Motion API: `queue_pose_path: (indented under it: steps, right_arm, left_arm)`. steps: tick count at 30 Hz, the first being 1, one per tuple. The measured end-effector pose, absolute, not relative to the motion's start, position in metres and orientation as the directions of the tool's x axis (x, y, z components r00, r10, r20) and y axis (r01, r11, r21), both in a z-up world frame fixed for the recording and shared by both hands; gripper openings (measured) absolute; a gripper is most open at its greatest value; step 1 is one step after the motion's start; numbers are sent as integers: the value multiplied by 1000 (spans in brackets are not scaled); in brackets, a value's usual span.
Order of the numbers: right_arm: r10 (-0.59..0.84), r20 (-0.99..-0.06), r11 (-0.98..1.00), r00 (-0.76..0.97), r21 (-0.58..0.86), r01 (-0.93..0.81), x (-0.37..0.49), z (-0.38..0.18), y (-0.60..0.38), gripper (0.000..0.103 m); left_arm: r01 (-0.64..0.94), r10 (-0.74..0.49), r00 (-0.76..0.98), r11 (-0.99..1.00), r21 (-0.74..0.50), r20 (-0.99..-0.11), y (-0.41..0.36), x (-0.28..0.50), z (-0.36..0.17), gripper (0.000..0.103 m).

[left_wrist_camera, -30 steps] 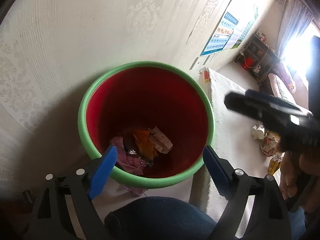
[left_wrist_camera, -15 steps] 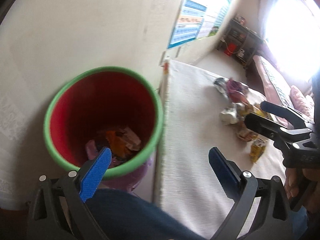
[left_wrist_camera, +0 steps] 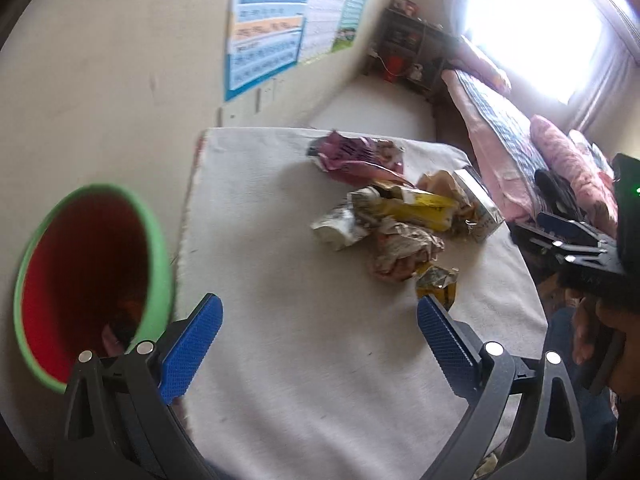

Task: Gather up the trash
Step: 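Open both tools over the bucket and move back to the table, then grasp the white printed wrapper with the left tool while the right tool grasps the milk carton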

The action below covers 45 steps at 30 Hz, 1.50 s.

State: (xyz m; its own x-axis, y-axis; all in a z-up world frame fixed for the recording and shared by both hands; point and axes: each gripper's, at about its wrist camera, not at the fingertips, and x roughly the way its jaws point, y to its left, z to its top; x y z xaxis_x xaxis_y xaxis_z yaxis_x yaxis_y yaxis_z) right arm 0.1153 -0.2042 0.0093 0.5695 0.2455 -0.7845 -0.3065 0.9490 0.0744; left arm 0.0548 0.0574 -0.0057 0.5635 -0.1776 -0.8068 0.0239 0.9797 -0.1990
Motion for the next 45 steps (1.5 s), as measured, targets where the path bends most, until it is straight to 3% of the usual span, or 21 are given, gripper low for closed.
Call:
queue_pose_path:
  steps: [20, 26, 30, 45]
  right_arm:
    - [142, -810, 984, 570, 53, -169, 170, -35, -272, 98]
    - [123, -837, 986, 533, 41, -162, 188, -56, -280, 78]
    - [115, -846, 983, 521, 23, -180, 192, -62, -276, 74]
    - [113, -849, 984, 516, 25, -175, 201, -61, -276, 72]
  left_arm:
    - [58, -183, 489, 983, -177, -853, 44, 125, -35, 92]
    - [103, -201, 489, 980, -173, -849, 34, 140, -44, 84]
    - [112, -198, 473, 980, -164, -859, 31, 154, -52, 83]
    - [157, -241, 412, 969, -192, -879, 22, 200, -70, 74]
